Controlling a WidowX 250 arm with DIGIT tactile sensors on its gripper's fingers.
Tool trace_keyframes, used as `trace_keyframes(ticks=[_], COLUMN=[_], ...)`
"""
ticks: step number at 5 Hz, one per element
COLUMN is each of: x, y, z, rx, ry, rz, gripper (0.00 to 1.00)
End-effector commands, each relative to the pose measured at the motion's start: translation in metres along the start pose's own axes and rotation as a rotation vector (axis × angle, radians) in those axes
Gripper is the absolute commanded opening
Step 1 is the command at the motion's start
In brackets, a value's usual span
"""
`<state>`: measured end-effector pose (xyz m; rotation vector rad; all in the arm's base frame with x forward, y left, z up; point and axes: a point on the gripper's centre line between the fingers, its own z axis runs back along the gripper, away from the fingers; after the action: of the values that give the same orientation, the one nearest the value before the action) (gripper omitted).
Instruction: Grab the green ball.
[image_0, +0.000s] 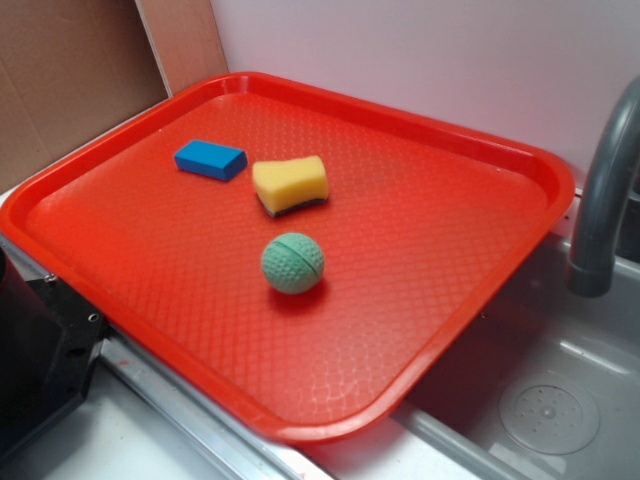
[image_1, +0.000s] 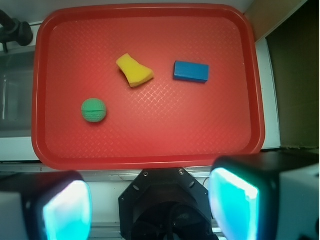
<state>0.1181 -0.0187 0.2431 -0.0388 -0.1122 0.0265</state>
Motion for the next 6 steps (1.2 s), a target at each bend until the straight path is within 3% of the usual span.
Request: trace_keyframes(ticks=[1,3,4,5,6], x=[0.000,0.012,0.023,0.039,0.050], y=[0.000,0.000,-0.010,-0.031,-0.053], z=[0.000,-0.013,-0.029,-0.054,-0.079], rx=[0.000,0.004,0.011,0.027,0.032], ry=[0.000,-0.039,-0.025,0.029,0.014], rz=[0.000,0.052,0.129,0.176,0.221], gripper=[1.00,1.00,1.00,1.00,1.00])
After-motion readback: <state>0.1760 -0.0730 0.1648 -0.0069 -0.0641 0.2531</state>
